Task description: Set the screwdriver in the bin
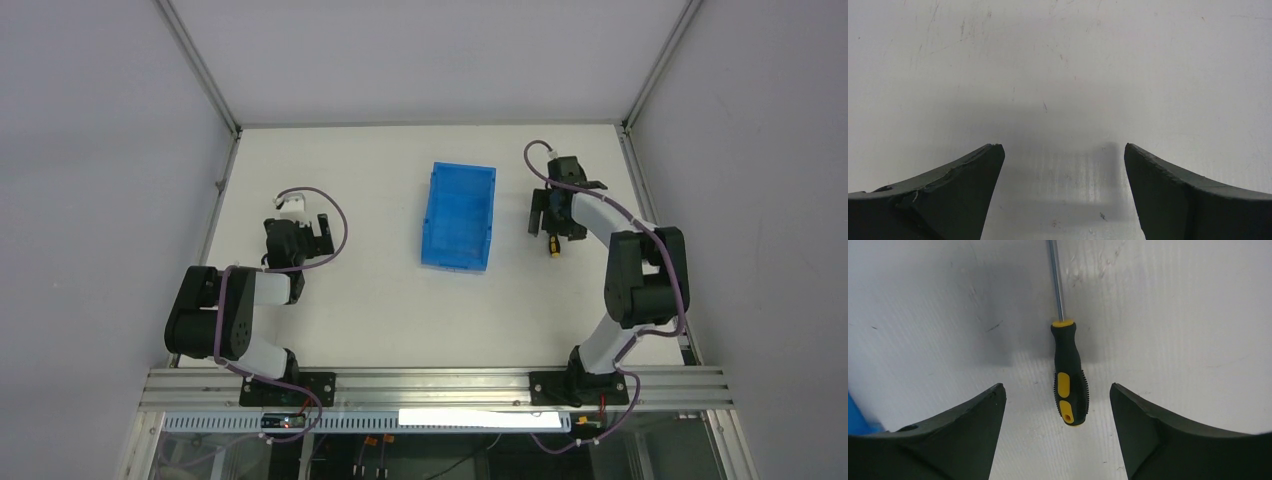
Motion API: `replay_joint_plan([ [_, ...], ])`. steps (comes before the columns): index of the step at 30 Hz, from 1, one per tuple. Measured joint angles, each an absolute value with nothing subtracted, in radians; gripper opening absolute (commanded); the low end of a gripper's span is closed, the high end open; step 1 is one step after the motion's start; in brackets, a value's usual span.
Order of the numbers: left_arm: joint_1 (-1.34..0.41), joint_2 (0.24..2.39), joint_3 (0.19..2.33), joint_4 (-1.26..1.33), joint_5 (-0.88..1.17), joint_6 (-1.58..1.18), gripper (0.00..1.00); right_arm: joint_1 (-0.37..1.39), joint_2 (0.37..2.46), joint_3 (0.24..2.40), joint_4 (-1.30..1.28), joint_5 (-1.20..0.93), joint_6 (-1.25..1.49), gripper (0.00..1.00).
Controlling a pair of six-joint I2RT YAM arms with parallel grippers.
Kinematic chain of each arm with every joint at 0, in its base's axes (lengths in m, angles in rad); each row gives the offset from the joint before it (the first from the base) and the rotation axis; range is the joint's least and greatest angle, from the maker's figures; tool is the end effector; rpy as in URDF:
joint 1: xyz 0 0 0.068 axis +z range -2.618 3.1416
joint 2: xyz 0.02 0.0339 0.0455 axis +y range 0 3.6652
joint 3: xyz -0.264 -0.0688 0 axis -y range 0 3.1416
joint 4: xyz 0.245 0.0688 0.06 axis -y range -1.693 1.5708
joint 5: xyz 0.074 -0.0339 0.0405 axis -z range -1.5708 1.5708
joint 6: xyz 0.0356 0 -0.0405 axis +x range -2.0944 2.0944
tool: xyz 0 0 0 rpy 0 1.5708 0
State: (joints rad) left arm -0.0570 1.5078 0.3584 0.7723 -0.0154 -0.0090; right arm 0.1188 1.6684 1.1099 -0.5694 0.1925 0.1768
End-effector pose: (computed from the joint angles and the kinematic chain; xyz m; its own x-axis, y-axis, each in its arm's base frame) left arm 0.2598 -0.0143 0.1376 -0.3680 0.0120 -0.9297 0.0394 0.9992 -0.0027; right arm 0.3304 0.0326 0.1989 -0.8893 0.0677 -0.4523 0.1234 0.9878 -0.0948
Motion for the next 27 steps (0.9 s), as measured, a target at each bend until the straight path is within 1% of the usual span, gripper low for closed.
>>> replay_joint_plan([
  [5,-0.057,1.508,0.358,0.772,-0.015,-0.009,1.00,0.111,1.760,1.132,-0.610,0.155,0.149,0.63],
  [7,-0.057,1.508,0.358,0.772,-0.015,-0.009,1.00,0.108,1.787,1.143,-0.614,0.138,0.141,0.55],
  [9,-0.057,1.508,0.358,0.772,-0.015,-0.009,1.00,0.105,1.801,1.158,-0.612,0.130,0.130,0.43],
  [10,-0.057,1.508,0.358,0.772,-0.015,-0.009,1.00,0.104,1.808,1.166,-0.612,0.121,0.130,0.32],
  [11,-0.057,1.508,0.358,0.772,-0.015,-0.009,1.00,0.103,1.814,1.172,-0.609,0.117,0.126,0.26],
  [13,-0.057,1.508,0.358,0.772,-0.015,-0.009,1.00,0.102,1.821,1.179,-0.605,0.112,0.121,0.10],
  [15,-0.057,1.508,0.358,0.772,-0.015,-0.009,1.00,0.102,1.821,1.181,-0.606,0.115,0.111,0.00],
  [22,-0.057,1.508,0.358,0.772,-0.015,-0.009,1.00,0.101,1.811,1.209,-0.682,0.117,0.103,0.00],
  [27,-0.057,1.508,0.358,0.772,-0.015,-0.009,1.00,0.110,1.712,1.298,-0.824,0.127,0.111,0.00],
])
